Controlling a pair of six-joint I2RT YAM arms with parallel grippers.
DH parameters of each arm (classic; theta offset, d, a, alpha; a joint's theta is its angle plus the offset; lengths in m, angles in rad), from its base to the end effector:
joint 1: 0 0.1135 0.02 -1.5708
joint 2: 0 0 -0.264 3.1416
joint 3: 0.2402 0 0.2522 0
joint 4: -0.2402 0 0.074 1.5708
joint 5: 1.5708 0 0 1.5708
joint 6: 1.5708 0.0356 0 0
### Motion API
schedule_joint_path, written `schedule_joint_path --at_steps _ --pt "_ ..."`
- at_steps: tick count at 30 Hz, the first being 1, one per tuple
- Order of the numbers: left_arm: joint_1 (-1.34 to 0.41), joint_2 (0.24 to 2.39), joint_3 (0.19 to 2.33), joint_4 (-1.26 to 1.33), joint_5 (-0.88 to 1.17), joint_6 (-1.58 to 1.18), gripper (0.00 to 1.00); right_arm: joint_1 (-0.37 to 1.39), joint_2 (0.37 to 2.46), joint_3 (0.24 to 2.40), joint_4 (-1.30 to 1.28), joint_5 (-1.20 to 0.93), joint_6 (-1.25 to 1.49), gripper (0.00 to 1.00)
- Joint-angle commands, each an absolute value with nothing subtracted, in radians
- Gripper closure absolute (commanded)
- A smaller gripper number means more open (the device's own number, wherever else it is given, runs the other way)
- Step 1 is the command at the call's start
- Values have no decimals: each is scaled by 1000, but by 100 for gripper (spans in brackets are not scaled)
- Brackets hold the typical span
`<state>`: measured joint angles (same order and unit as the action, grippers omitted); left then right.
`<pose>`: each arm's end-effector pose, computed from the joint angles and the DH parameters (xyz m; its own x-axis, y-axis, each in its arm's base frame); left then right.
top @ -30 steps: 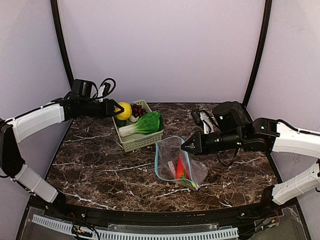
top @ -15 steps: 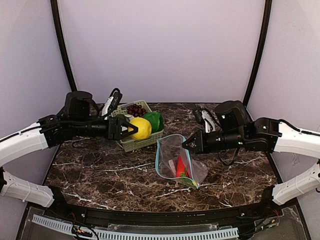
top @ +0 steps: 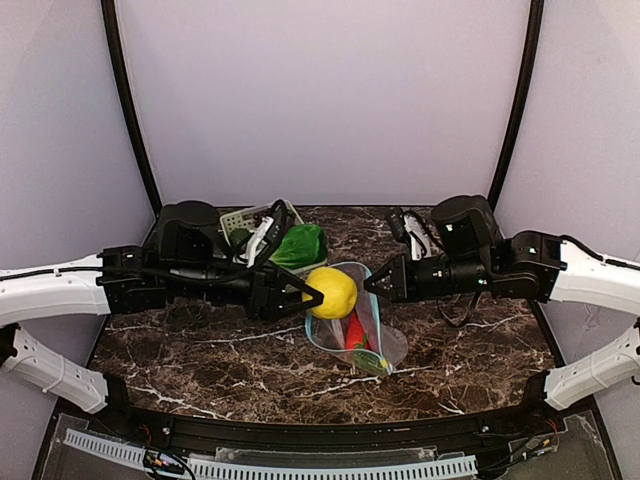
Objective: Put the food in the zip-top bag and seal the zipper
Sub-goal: Place the fake fruit in the zipper food storage bag.
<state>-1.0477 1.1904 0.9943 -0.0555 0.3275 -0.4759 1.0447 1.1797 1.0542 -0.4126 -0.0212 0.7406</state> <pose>0.1291 -0.2468 0.3429 -0.5576 0.0986 -0.8242 0.8105 0.2793 -0.5149 0.1319 0.2287 0.3303 -0.7795 0.0010 -0.6264 -0.4712 0.6580 0.5874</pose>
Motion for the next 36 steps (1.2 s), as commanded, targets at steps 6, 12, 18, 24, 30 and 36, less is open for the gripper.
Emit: schedule_joint_path --at_steps 6,12,18,24,30,36 --pt "-1108 1301 1058 -44 195 -495 52 1038 1141 1070 -405 -4 739 100" --pt "-1119 1325 1085 -97 110 -478 53 1037 1136 1066 -406 -6 742 100" --pt "-1138 1363 1119 -171 66 -453 52 1038 1138 1065 -408 -9 744 100" --pt "-1155 1391 1145 -217 14 -440 51 1037 1139 1062 -407 -11 749 100" --pt "-1162 1405 1157 -230 12 -437 48 1038 1143 1068 -409 -12 745 100" --pt "-1163 1400 1161 -229 12 -436 44 1038 1144 1072 -411 -11 742 100"
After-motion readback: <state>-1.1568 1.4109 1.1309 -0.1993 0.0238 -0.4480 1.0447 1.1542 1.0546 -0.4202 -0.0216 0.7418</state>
